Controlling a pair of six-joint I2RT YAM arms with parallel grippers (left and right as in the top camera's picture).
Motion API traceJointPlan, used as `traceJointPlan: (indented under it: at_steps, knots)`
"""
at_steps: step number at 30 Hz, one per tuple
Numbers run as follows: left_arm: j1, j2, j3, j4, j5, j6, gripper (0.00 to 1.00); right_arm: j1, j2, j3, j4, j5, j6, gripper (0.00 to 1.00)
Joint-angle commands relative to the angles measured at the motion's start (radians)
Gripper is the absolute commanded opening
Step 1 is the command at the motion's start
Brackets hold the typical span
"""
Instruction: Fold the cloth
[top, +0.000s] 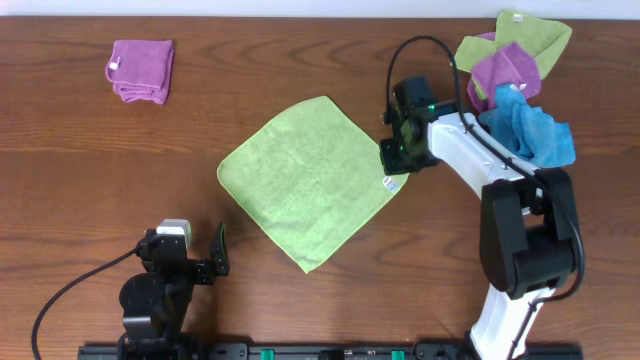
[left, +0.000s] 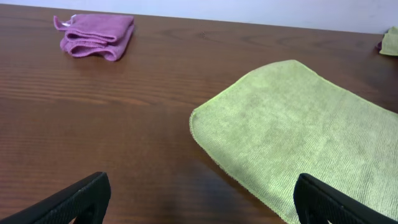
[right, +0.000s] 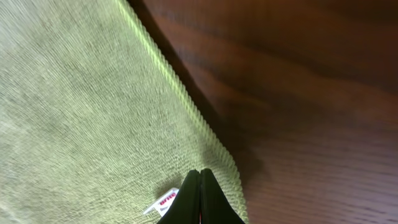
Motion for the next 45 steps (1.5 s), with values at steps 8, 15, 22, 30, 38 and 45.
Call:
traceJointPlan:
  at_steps: [8, 15, 22, 30, 38, 45]
  knots:
    - [0.000, -0.007, -0.022, -0.002, -0.010, -0.003, 0.95, 0.008, 0.014, -0.119, 0.050, -0.007, -0.010, 0.01]
    - [0.000, -0.007, -0.022, -0.002, -0.010, -0.003, 0.95, 0.040, 0.014, -0.136, -0.048, -0.122, 0.076, 0.01]
    - [0.000, -0.007, -0.022, -0.002, -0.010, -0.003, 0.95, 0.183, 0.014, -0.136, -0.182, -0.121, 0.174, 0.02]
    - [0.000, -0.007, -0.022, -0.002, -0.010, -0.003, 0.95, 0.336, 0.014, -0.136, -0.275, -0.026, 0.278, 0.02]
    - [0.000, -0.007, -0.022, -0.002, -0.010, -0.003, 0.95, 0.356, 0.014, -0.136, -0.388, 0.023, 0.341, 0.01]
    - [0.000, -0.007, -0.022, -0.002, -0.010, -0.003, 0.95, 0.352, -0.071, -0.102, -0.405, 0.116, 0.388, 0.02]
